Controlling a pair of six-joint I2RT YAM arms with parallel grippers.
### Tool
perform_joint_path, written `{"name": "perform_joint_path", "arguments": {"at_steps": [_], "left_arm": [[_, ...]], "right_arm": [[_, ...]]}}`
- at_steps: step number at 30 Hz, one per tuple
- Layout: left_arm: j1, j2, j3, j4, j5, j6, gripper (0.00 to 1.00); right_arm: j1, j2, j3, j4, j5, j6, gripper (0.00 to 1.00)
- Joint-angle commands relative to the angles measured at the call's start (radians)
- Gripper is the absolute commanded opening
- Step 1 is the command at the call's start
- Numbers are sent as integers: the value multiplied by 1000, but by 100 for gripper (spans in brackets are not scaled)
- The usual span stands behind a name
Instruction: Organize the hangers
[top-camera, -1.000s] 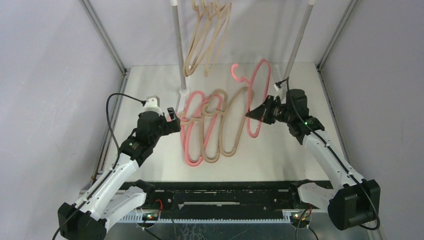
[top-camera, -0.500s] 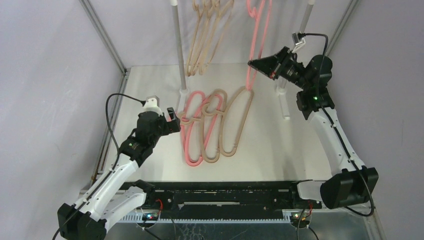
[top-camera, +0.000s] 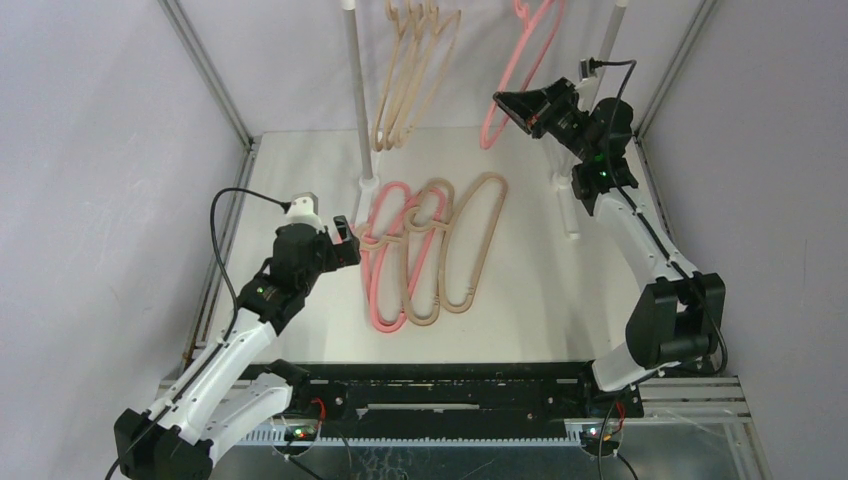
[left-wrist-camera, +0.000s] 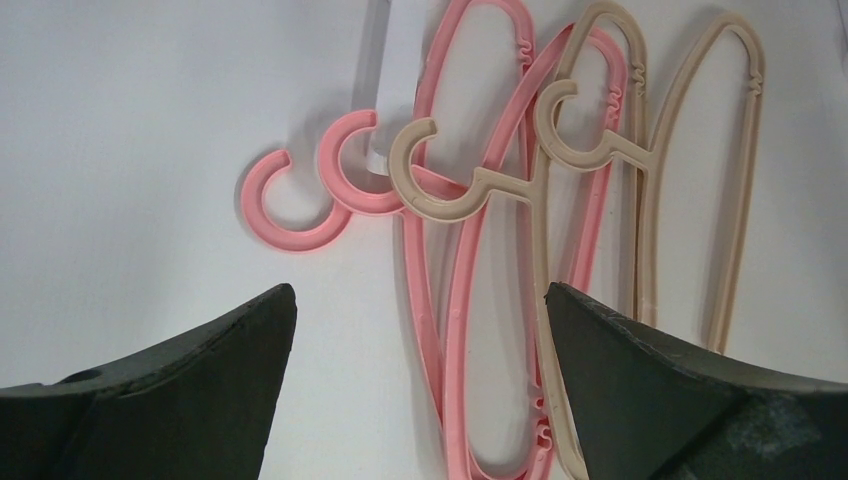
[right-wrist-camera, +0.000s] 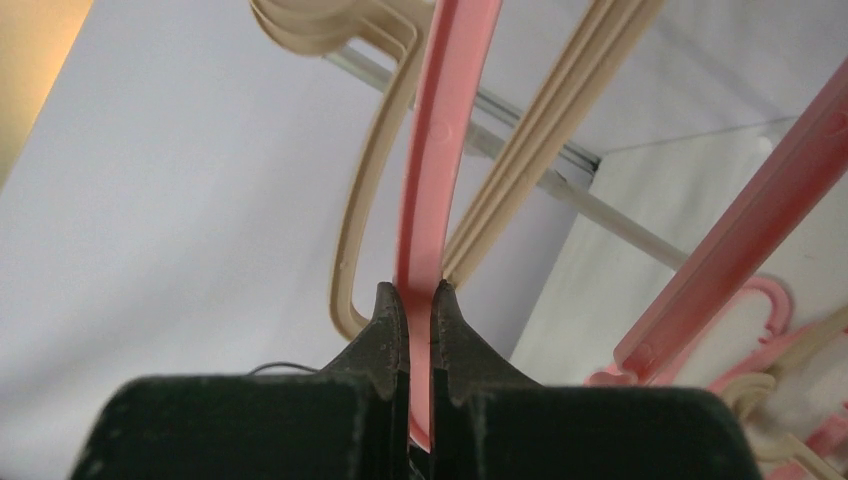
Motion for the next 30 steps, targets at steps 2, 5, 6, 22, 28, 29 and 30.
{"name": "perform_joint_path", "arguments": {"at_steps": [2,5,6,22,28,29,30], "left_arm": [[-6,14,22,15,-6,8,99],[-5,23,22,15,-5,10,99],[-6,23,22,15,-5,11,100],[-5,52,12,34,7,4,100],[-6,50,10,34,4,0,100],[-6,50,11,34,4,1,100],[-6,49,11,34,3,1,100]], "right_arm": [[-7,30,76,141,88,67,0],[-15,42,70,138,111,65,0],[-20,39,59,139,124,65,0],[-166,-48,-147,169,149,126,0],[-184,-58,-147,118,127,110,30],[-185,-66,-147,95,126,99,37],[-185,-73,-146,68,126,84,43]]}}
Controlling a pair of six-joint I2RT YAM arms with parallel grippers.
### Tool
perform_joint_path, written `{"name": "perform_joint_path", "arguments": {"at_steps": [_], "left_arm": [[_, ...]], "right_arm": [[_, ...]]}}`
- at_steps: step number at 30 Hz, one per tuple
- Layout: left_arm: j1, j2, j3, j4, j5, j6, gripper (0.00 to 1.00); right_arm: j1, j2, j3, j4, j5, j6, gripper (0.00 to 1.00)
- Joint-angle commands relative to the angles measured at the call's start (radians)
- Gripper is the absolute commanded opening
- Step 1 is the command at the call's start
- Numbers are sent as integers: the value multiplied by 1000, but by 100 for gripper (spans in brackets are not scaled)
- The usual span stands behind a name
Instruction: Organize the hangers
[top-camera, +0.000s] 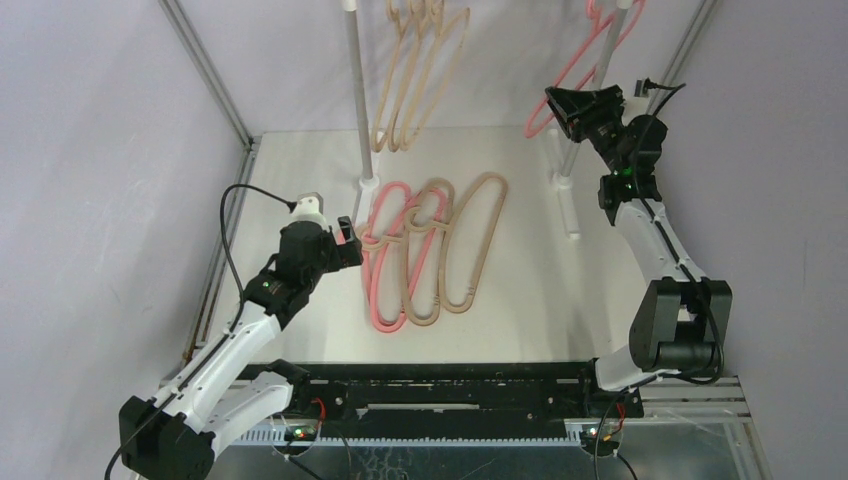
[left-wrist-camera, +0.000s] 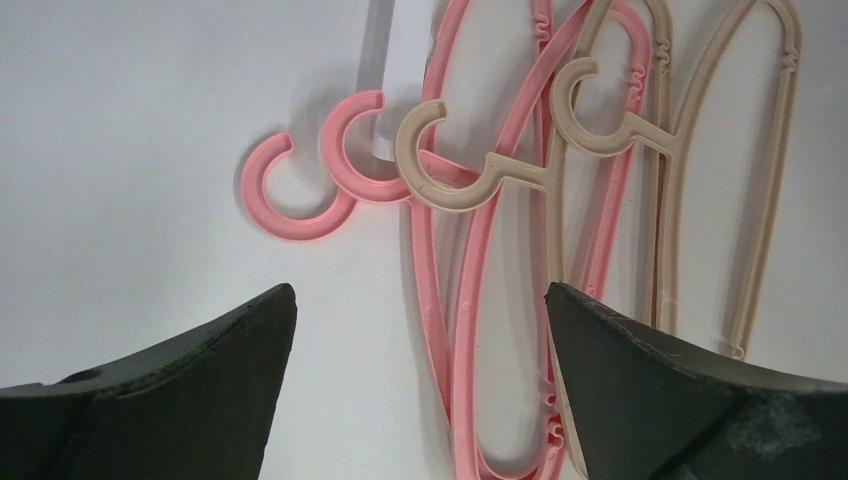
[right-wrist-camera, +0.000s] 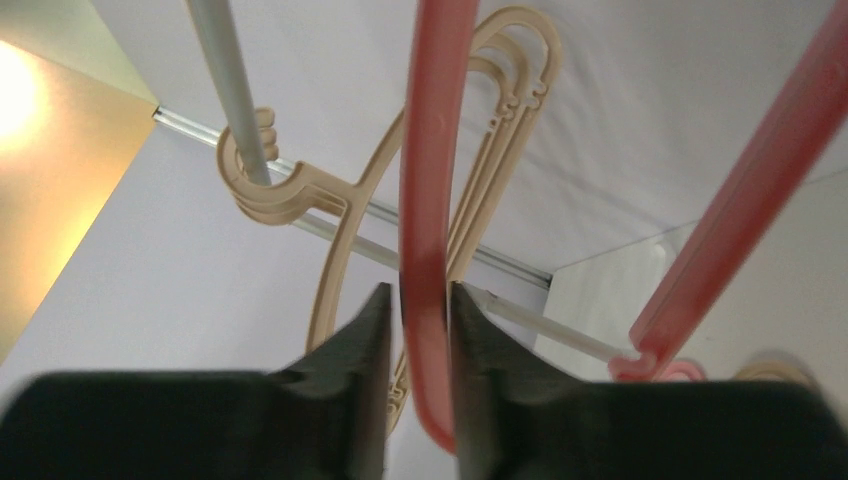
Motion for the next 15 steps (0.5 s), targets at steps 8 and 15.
{"name": "perform_joint_path", "arguments": {"at_steps": [8,15], "left_arm": [[-6,-8,9,32,5,-2,99],[-6,-24,2,33,-1,-1,100]], "right_arm": [[-5,-183,-18,-326,68,-197,76],[1,-368,-40,-574,165,-404,79]]}}
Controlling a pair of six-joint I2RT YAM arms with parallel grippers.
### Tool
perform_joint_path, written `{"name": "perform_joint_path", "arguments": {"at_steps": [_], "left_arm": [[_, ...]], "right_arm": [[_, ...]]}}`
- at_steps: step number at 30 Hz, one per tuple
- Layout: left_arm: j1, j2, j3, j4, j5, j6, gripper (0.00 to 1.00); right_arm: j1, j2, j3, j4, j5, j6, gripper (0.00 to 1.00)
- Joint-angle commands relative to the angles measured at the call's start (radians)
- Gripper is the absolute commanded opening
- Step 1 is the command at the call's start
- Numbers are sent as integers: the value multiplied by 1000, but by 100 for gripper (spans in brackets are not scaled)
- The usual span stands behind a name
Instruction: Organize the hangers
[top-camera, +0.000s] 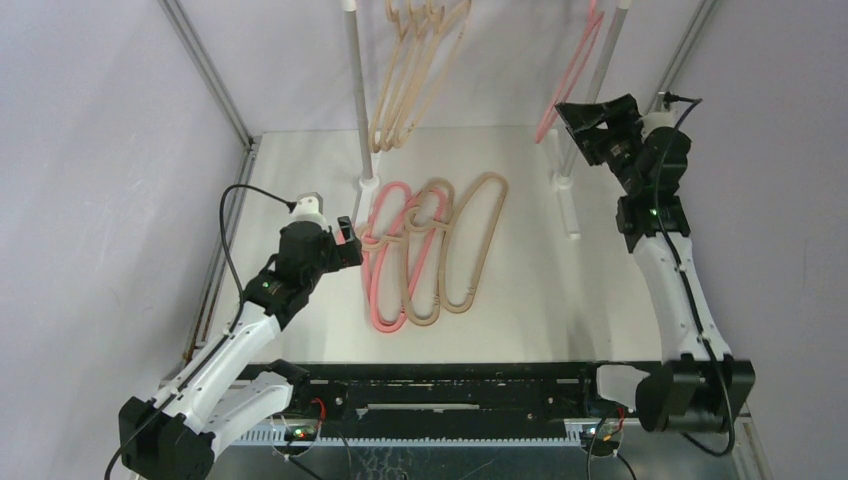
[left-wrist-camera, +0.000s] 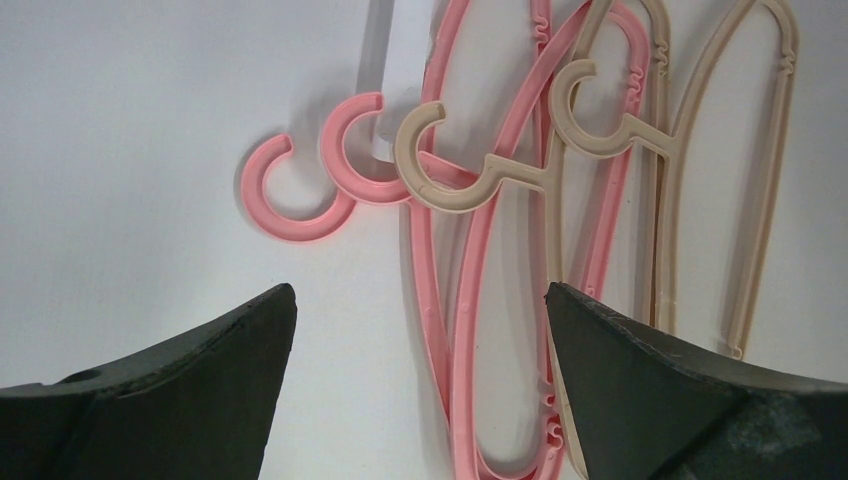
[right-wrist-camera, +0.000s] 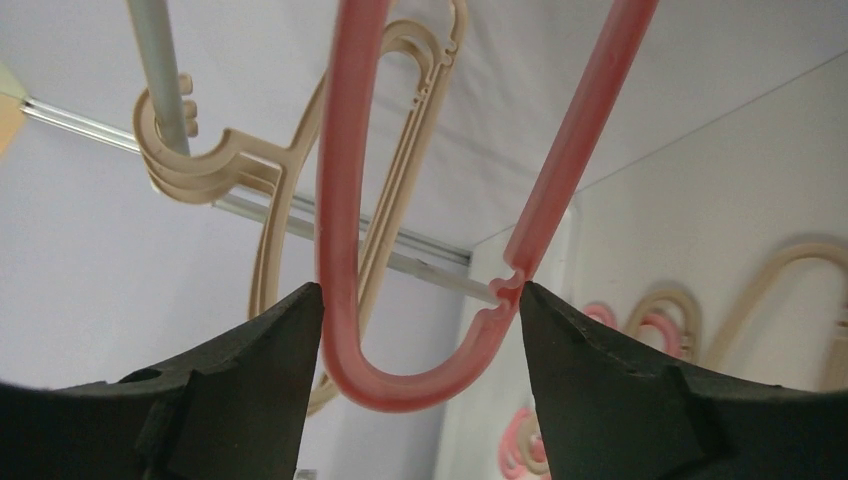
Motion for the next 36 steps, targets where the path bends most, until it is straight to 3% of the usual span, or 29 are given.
{"name": "perform_joint_path", "arguments": {"at_steps": [1,9,12,16,20,25,36], "left_arm": [[-7,-22,-1,34,-5,0,100],[-7,7,4,44,9,-5,100],[-5,8,6,44,5,-3,99],[-6,10,7,44,3,-6,100],[-7,5,-1,52,8,-17,100],[-8,3,-15,64,14,-24,99],[-7,-20,-58,95,37,-36,99]], "right_arm": [[10,-137,-22,-177,89,-195,79],[232,-381,-111,-429,399,-470,80],[390,-410,-125,-526,517,-536,79],[548,-391,-196,-581,550,-551,76],[697,-268,-241,-578,563,-542,76],[790,-24,-246,-486,471,-483,73],[839,388,-120,-373,413,-415,68]]}}
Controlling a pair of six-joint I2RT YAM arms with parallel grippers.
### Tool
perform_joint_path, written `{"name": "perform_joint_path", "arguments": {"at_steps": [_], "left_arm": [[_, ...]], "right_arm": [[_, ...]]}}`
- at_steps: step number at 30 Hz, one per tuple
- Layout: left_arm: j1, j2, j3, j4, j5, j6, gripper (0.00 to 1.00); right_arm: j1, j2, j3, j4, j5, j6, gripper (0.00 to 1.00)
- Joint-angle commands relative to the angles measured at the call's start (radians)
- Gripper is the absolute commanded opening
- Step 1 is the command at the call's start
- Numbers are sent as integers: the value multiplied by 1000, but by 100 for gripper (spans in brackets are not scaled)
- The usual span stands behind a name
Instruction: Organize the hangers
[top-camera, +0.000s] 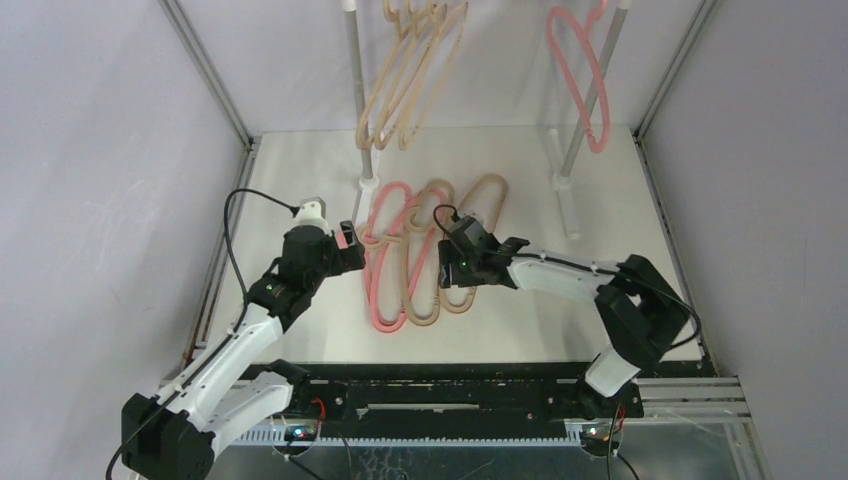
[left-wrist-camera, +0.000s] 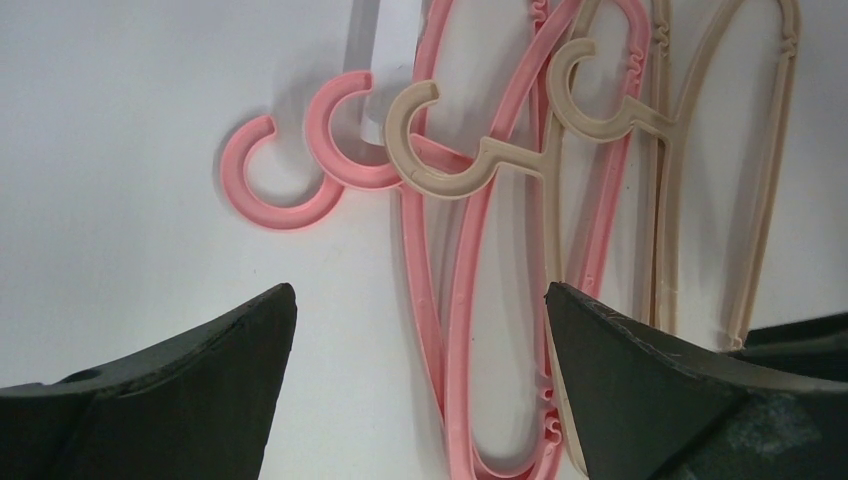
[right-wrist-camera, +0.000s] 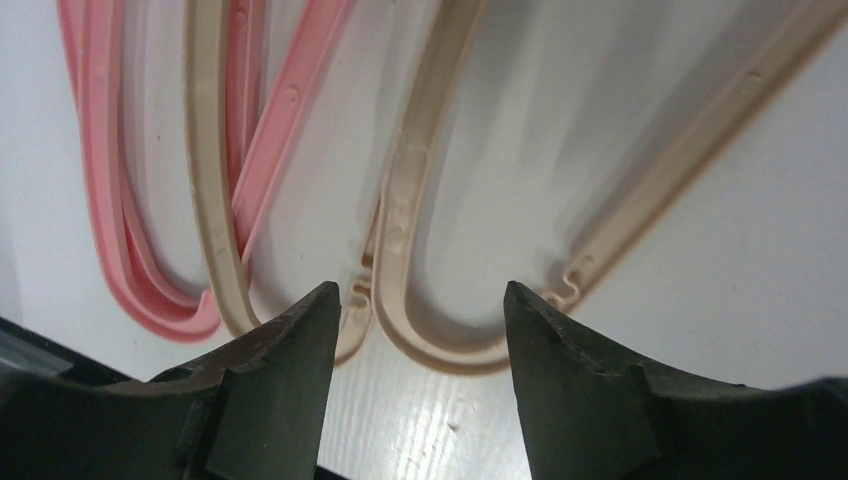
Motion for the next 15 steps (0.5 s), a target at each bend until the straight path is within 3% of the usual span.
{"name": "perform_joint_path", "arguments": {"at_steps": [1,5,11,15], "left_arm": [[-6,-25,-22,62,16,-17,100],[-6,-18,-27,65,15,-17,100],[-6,-21,-34,67,15,-16,99],[-5,-26,-39,67,13,-16,100]], "right_arm": [[9,77,96,91,-36,25,67],[11,150,132,105,-44,19,65],[-1,236,144,121,-48,17,49],[6,253,144,103,27,17,44]]}}
